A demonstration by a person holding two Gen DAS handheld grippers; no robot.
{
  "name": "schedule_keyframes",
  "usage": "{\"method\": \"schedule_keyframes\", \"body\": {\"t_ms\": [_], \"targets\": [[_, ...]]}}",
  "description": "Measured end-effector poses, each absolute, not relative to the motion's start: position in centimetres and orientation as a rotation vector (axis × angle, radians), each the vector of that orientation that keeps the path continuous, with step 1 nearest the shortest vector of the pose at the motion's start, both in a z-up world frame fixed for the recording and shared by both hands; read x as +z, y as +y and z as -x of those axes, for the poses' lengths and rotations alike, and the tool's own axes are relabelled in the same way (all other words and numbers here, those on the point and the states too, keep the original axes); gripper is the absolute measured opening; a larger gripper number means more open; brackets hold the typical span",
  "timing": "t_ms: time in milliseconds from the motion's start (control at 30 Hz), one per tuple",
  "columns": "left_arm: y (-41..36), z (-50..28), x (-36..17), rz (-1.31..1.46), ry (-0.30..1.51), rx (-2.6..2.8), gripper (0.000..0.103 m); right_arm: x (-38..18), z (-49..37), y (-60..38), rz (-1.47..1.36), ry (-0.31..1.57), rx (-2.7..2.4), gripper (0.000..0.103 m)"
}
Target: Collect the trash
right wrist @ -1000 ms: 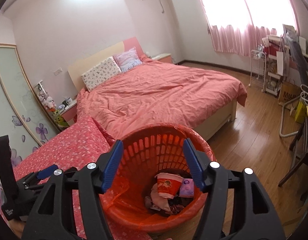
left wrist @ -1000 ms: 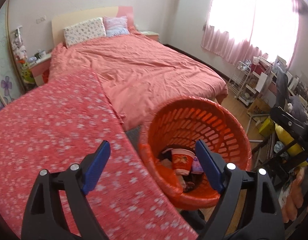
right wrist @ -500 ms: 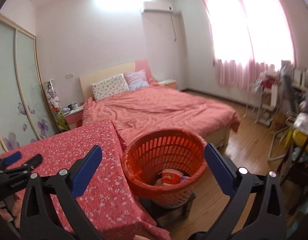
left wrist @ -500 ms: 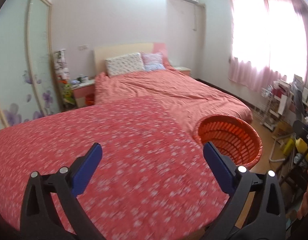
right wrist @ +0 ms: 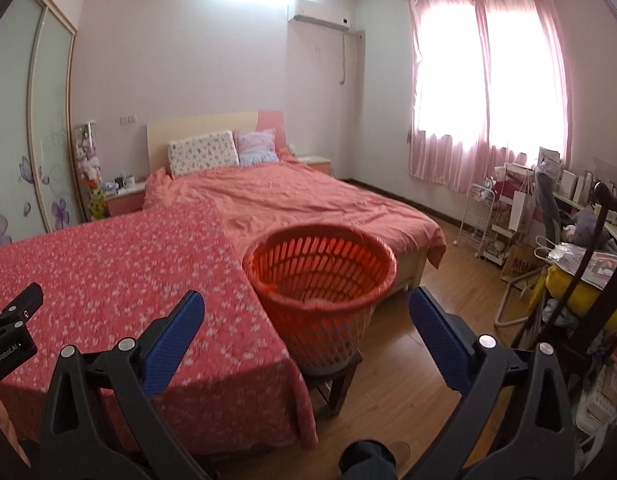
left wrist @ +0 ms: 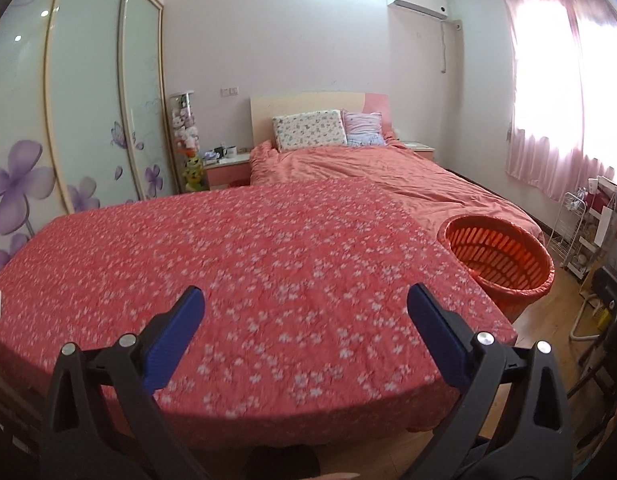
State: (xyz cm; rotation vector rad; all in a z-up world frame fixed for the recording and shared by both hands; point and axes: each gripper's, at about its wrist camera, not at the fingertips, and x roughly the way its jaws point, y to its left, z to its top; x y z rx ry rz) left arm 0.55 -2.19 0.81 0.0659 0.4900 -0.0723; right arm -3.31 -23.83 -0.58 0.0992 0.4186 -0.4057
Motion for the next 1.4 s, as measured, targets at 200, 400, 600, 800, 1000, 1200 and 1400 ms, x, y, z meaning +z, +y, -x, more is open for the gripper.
{"method": "schedule_keyframes", "body": {"t_ms": [200,400,600,800,1000,1200,1400], "targets": [[-1.6,0.2,0.6,-0.054,0.504,-0.054,0.099,-0.5,3.4,-23.5,-0.105,0.482,-0.419,0.101],[-1.5,0.7,0.4,-0.054,0.513,-0.041,0.099,-1.1,3.7,-23.1,-0.131,0.548,-0.431,0.101],[-1.9,0.5,0.4,-0.060,0.543,-0.045,0.099,-1.3,4.1,-22.3,-0.135,0.554,-0.438,0.101],[-2.1,0.7,0.9,-0.052,0.550,-0.066,0.099,-0.8,4.4,-22.2,-0.142,0.540,-0.444,0.101],[-2.3,0.9,1.5,-0.034,0.552,-0.082,0.099,-0.5,4.5,-22.0,-0.144,0.527,-0.444,0.101],[-2.5,1.1,1.7,-0.025,0.559,-0.080,0.099,-0.3,4.6,-21.8,-0.148,0.525,-0.428,0.101],[-2.9,1.7,2.0,-0.026,0.546,-0.078,0.099,0.0,4.8,-22.0,-0.156,0.516,-0.424,0.101]]}}
